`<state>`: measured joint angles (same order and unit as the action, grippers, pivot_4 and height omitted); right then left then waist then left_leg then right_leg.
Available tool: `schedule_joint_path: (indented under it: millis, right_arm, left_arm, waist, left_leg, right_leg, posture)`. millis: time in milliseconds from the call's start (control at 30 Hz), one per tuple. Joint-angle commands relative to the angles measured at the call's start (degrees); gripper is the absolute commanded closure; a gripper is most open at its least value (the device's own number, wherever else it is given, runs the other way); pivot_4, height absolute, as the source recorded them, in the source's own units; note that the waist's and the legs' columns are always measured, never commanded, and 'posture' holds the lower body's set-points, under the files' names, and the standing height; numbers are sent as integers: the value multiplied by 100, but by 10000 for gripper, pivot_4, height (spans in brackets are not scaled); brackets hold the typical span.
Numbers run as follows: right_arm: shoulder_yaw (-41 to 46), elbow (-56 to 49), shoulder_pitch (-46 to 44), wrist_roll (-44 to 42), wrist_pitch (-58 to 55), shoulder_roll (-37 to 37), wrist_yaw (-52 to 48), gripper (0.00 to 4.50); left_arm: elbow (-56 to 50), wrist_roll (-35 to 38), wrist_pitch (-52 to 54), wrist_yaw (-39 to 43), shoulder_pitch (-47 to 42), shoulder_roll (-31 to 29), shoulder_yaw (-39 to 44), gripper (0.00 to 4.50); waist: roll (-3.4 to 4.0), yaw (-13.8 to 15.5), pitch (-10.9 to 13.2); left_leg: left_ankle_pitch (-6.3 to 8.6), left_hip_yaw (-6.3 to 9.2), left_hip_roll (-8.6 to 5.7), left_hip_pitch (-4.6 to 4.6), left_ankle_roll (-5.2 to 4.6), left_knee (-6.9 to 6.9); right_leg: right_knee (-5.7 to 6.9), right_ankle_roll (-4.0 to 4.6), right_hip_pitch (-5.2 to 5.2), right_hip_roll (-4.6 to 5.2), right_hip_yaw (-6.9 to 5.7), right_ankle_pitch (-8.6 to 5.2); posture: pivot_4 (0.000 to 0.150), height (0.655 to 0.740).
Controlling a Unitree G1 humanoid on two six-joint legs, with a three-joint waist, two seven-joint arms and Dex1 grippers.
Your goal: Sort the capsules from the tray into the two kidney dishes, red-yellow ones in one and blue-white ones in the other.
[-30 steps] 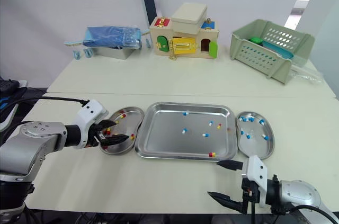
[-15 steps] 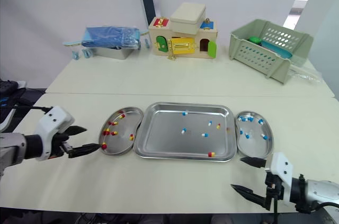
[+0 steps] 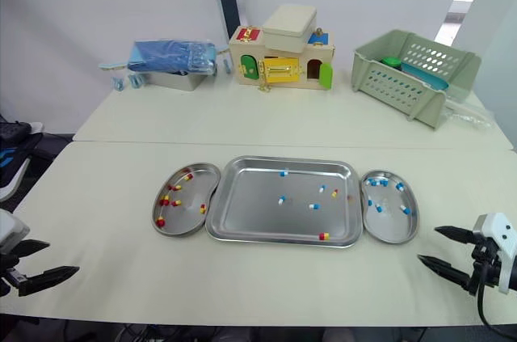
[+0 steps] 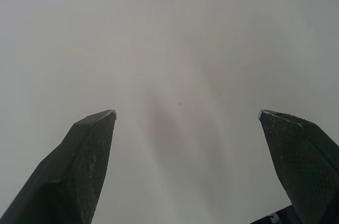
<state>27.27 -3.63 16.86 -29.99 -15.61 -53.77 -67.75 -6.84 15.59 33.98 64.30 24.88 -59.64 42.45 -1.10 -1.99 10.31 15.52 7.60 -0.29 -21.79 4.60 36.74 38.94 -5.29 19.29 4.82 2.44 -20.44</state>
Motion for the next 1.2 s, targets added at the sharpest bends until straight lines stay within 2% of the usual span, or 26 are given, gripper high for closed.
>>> schedule_joint_path:
  millis: [33,367,567,700,900,1033,1200]
  right_arm:
    - [86,61,-115,43,91,-112,-147,0]
    - [46,109,-356,160,17,-112,-238,0]
    - [140,35,-273,147,4,-103,-258,0]
    - [293,-384,-316,-107,-366,-506,-532,0]
    - [2,-1042,-1129,-793,-1365,-1000,-621,0]
    - [-729,-1604,-2191,-1340,-2217,-1138,-367,0]
    - [-1940,-1855,-3938,-1325,-2790,-373,468,0]
  left_arm:
    - [-242,55,-15,-15,80,70,268,286]
    - [-385,159,4,-97,37,185,128,286]
    - [-540,322,-180,154,148,248,99,286]
    - [-1523,1014,-611,432,420,1042,264,286]
    - [-2127,1306,-1669,559,845,2086,-23,286]
    - [-2537,1461,-2446,611,1244,2884,-526,286]
    - [-2687,1299,-3460,327,1476,3808,-1303,286]
  waist:
    - [0,0,0]
    - [0,1,0]
    - [0,2,0]
    - [20,-20,7]
    - [28,-50,5]
    - [20,-21,9]
    - [13,16,13]
  left_leg:
    - [0,-1,-1,-1,0,0]
    - [0,0,0,0,0,0]
    - [0,0,0,-1,0,0]
    - [0,-10,-3,-3,1,0]
    - [0,-18,-3,2,1,4]
    - [0,-6,-2,-8,1,8]
    - [0,-3,-5,-10,1,12]
  right_leg:
    - [-1,0,0,0,1,0]
    - [-1,0,0,0,0,0]
    - [-1,0,0,0,0,0]
    - [-4,0,1,7,9,0]
    - [-3,-1,-3,10,13,1]
    - [-9,0,-3,6,2,1]
    - [-10,-3,-2,9,-1,2]
  posture:
    - [1500,7400]
    - [1500,7400]
    - [1500,7400]
    - [1500,7400]
    - [1500,7400]
    - [1500,7400]
    - [1500,7400]
